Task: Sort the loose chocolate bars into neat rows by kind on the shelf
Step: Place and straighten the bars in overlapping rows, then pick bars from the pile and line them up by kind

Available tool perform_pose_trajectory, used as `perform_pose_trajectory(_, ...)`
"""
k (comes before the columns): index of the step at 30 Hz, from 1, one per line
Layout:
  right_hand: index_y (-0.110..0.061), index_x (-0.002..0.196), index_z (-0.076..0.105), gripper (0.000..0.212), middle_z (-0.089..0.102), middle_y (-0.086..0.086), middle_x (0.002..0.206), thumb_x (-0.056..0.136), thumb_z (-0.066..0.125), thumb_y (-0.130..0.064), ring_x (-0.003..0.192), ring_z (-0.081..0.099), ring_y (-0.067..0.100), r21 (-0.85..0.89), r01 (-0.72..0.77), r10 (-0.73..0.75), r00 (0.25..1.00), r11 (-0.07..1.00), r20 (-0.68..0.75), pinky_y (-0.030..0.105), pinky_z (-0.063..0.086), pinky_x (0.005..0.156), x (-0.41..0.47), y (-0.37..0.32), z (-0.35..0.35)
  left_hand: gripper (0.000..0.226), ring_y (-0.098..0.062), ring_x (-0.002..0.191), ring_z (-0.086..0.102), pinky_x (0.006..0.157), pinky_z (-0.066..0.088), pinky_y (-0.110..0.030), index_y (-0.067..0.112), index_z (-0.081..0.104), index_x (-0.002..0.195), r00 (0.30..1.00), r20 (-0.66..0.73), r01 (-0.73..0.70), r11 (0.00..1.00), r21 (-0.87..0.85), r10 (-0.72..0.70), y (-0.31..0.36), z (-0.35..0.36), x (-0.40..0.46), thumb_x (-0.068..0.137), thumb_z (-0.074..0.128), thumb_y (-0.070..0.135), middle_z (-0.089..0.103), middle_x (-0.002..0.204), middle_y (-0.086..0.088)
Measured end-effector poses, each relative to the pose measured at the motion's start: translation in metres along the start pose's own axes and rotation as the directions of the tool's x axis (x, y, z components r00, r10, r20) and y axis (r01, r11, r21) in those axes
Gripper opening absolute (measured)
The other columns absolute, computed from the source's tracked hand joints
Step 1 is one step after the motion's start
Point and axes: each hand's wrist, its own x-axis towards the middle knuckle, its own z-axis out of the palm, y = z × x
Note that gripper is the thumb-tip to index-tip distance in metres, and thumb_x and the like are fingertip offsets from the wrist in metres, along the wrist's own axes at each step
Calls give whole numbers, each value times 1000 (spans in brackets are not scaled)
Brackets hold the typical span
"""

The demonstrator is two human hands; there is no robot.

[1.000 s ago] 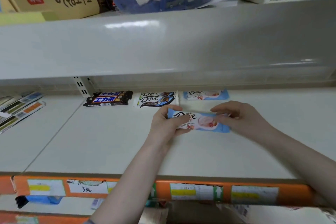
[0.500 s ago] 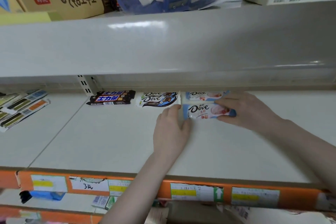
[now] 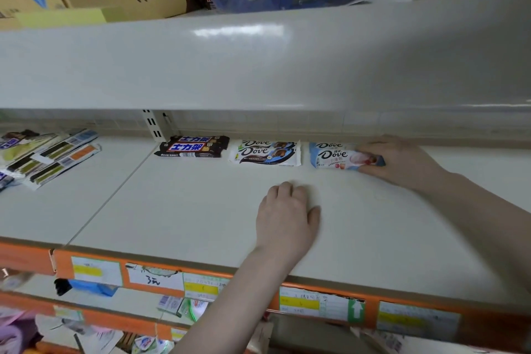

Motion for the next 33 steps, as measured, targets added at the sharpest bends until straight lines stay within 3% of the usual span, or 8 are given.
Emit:
perform_pose_trajectory(4,-21,104,66,24,64,1,85,82,65,-28,85,56,25,43,34,-35,999,999,14,34,46,73,-1,-1,3,58,-33,94,59,77,49,-35,10,66,99,1000,-3,15,1000,-15,-15,0,-1,1,77,27,46,65,104,-12)
perform_pose_trajectory(8,-15,114,64,32,66,9,101,83,65,-23,91,58,30,11,60,-60,998,998,-33,35,46,78,-1,3,11,44,-27,118,43,95,36,-34,14,52,124,998,51,32,999,-1,-32,0,-2,2,92,41,42,49,129,-7)
perform_pose_trajectory(15,-12,111,64,31,67,14,100,81,67,-19,91,58,35,16,64,-63,996,998,-68,39,48,78,-3,2,12,42,-25,120,42,95,37,-34,14,51,125,997,60,40,999,-19,-39,1,-6,0,93,45,39,49,130,-6)
perform_pose_trajectory(19,-15,114,64,31,66,14,101,83,64,-20,94,57,36,-40,-4,-1,992,999,-124,39,46,81,-6,-12,8,43,-24,120,42,95,37,-33,15,49,127,996,41,78,997,-15,-77,-6,-12,-13,92,45,41,49,130,-4)
perform_pose_trajectory(22,-11,115,61,32,62,16,111,88,56,-26,101,54,36,-67,-99,95,994,993,-62,38,40,84,-8,-42,0,45,-23,119,43,94,37,-32,16,48,128,991,-8,133,991,9,-133,-24,-21,-21,91,46,42,50,128,-3)
perform_pose_trajectory(25,-8,114,57,32,57,12,117,92,46,-28,110,48,31,-100,-85,85,996,991,-3,37,29,91,-16,-94,-1,47,-24,119,44,94,38,-33,16,48,128,978,-62,203,979,13,-202,-48,-33,-27,90,47,43,51,128,-3)
perform_pose_trajectory(29,-12,122,51,37,53,9,121,94,38,-32,114,44,28,-49,-99,102,993,994,56,37,33,96,-27,-173,15,51,-25,120,42,94,37,-33,16,47,131,959,-107,260,965,-22,-261,-90,-52,-39,89,50,45,50,129,-3)
perform_pose_trajectory(33,-10,120,54,35,55,11,119,92,44,-30,112,45,30,-12,-163,163,987,987,17,39,34,96,-27,-255,41,52,-27,119,44,94,37,-35,15,49,130,949,-147,279,960,-33,-281,-157,-72,-60,87,53,43,52,127,-6)
